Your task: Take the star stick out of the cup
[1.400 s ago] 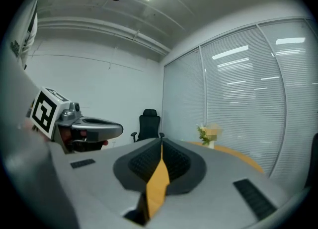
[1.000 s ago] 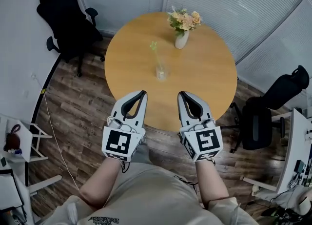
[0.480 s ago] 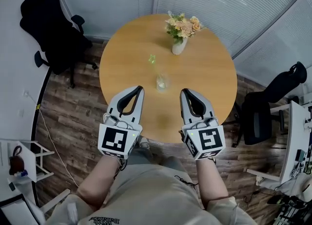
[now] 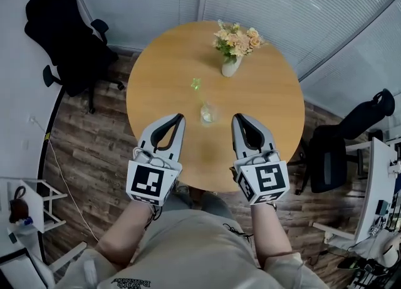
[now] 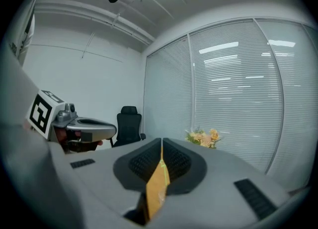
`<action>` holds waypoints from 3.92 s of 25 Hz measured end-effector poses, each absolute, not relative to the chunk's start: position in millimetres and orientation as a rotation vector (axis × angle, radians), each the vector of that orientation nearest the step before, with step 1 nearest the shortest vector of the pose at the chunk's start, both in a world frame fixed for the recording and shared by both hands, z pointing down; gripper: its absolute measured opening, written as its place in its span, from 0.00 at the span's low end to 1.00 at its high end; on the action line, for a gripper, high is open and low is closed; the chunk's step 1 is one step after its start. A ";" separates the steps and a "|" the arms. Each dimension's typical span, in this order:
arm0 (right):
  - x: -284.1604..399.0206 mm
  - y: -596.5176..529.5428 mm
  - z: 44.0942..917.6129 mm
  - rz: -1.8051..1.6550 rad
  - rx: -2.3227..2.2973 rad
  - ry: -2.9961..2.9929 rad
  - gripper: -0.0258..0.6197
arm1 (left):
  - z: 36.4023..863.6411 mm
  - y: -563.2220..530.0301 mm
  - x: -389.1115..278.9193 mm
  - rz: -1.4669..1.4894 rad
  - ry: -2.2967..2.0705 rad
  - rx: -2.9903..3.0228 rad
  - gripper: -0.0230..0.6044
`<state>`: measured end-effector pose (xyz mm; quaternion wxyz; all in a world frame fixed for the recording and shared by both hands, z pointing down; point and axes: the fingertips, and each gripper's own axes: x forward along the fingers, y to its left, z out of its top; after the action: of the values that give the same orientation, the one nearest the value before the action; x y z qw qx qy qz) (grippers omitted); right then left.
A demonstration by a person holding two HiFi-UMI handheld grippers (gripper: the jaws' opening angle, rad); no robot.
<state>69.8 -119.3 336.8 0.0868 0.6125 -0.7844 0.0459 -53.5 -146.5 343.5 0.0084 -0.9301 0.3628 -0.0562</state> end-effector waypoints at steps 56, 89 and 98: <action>32.8 -282.4 571.3 0.514 1.143 -2.254 0.22 | 498.6 -272.8 -40.9 -0.549 1.421 -2.979 0.07; 72.8 -254.0 353.7 0.102 1.491 -2.474 0.10 | 385.3 -260.5 -30.3 -0.341 1.320 -2.862 0.07; 97.1 -208.3 251.2 -0.092 1.628 -2.572 0.10 | 306.9 -243.8 -22.9 -0.226 1.241 -2.742 0.07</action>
<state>97.1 -208.3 251.2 0.0481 0.5340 -0.8436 -0.0303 -22.9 -243.8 306.9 0.0616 -0.9067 0.4104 -0.0748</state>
